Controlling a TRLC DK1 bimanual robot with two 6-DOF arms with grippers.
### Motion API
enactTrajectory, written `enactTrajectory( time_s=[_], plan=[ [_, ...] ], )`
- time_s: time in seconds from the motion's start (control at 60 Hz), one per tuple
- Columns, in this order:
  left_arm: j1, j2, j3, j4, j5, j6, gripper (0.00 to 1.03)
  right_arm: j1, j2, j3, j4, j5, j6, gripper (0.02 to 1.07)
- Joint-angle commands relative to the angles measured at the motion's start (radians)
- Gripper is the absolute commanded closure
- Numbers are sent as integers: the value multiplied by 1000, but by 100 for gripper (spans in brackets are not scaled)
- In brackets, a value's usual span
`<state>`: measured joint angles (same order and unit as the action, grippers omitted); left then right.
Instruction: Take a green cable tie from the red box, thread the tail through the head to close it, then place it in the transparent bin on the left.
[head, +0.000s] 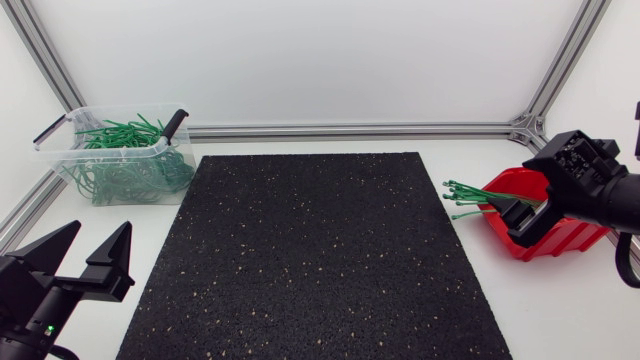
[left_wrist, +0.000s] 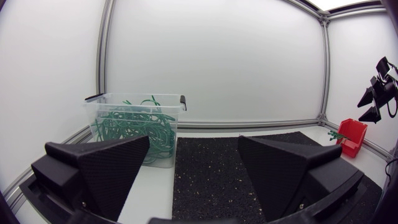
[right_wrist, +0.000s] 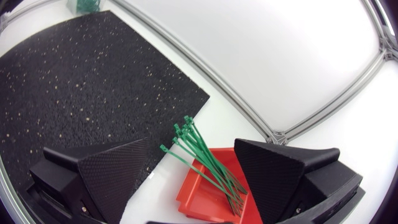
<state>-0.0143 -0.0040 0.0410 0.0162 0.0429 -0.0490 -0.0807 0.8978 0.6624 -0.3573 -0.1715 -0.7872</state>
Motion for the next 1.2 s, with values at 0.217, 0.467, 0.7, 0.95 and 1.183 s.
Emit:
enactTrajectory(
  time_s=[0.217, 0.467, 0.7, 0.95, 1.183],
  plan=[
    [13, -5, -41, -15, -8, 1, 4, -7, 105, -165, 195, 66, -409, 15],
    [17, -5, -41, -18, -11, 0, 4, -27, 262, -274, 406, 9, -615, 16],
    [19, -5, -39, -22, -14, -2, 4, -36, 426, -293, 621, 10, -658, 30],
    [14, -5, -39, -24, -14, -2, 4, -39, 559, -273, 767, 35, -690, 42],
    [10, -5, -39, -24, -14, -3, 4, -41, 584, -257, 824, 55, -707, 56]
  ],
)
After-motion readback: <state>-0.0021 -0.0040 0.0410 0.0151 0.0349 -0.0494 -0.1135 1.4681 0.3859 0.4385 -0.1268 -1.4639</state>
